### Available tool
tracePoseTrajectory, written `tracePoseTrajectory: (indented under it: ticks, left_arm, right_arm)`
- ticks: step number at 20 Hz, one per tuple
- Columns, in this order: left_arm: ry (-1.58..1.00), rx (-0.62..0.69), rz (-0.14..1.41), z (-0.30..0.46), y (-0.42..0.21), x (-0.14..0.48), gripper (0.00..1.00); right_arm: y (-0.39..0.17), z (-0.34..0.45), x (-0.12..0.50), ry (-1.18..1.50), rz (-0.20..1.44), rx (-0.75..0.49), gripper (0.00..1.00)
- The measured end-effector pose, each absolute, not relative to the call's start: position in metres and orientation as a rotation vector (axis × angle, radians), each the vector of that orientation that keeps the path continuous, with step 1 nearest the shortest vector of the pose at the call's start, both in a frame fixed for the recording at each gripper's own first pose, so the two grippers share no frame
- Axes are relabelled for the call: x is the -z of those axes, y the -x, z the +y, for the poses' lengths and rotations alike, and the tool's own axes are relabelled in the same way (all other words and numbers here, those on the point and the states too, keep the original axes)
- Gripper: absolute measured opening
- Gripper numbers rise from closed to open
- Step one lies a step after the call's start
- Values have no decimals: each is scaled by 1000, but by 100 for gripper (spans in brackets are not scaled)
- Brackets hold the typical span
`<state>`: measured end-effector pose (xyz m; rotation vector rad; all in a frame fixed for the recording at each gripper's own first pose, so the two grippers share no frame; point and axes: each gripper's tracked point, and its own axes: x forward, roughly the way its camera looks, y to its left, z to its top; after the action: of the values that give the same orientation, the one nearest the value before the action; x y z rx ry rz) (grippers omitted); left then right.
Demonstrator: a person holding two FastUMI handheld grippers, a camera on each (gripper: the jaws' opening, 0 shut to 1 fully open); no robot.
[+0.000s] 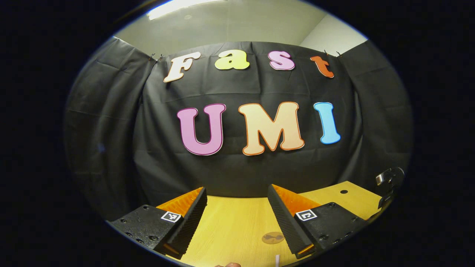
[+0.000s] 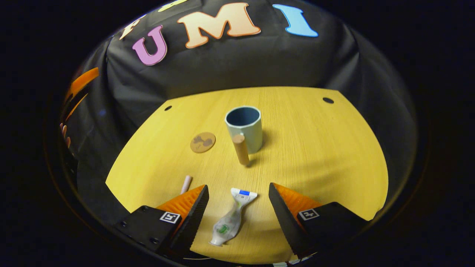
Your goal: Put the toothbrush and toothpaste on the desktop into the cup, then pick up the cup and place it on the coaster on the desktop.
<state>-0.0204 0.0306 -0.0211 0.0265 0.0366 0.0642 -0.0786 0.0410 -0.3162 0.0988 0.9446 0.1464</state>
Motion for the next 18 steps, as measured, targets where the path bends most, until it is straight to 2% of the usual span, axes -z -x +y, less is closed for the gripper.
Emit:
tracePoseTrajectory:
  ticks: [6, 7, 12, 14, 15, 17, 18]
  left_arm:
    - [-34, -74, 65, 42, 19, 34, 98]
    - [-35, -75, 69, 43, 18, 35, 95]
    - [-34, -81, 93, 50, 19, 45, 96]
    - [-27, -80, 104, 51, 20, 48, 96]
    - [-23, -78, 109, 51, 19, 50, 96]
    - [-24, -77, 121, 52, 18, 55, 96]
    - [-25, -76, 126, 52, 18, 57, 96]
  right_arm:
    - [93, 39, 359, -60, 1096, -122, 97]
    - [96, 39, 363, -47, 1120, -125, 97]
    - [104, 44, 385, 20, 1197, -138, 96]
    - [104, 47, 392, 28, 1221, -144, 92]
    - [105, 48, 395, 34, 1239, -141, 84]
    - [99, 50, 397, 51, 1235, -148, 84]
    - [99, 48, 396, 67, 1234, -141, 76]
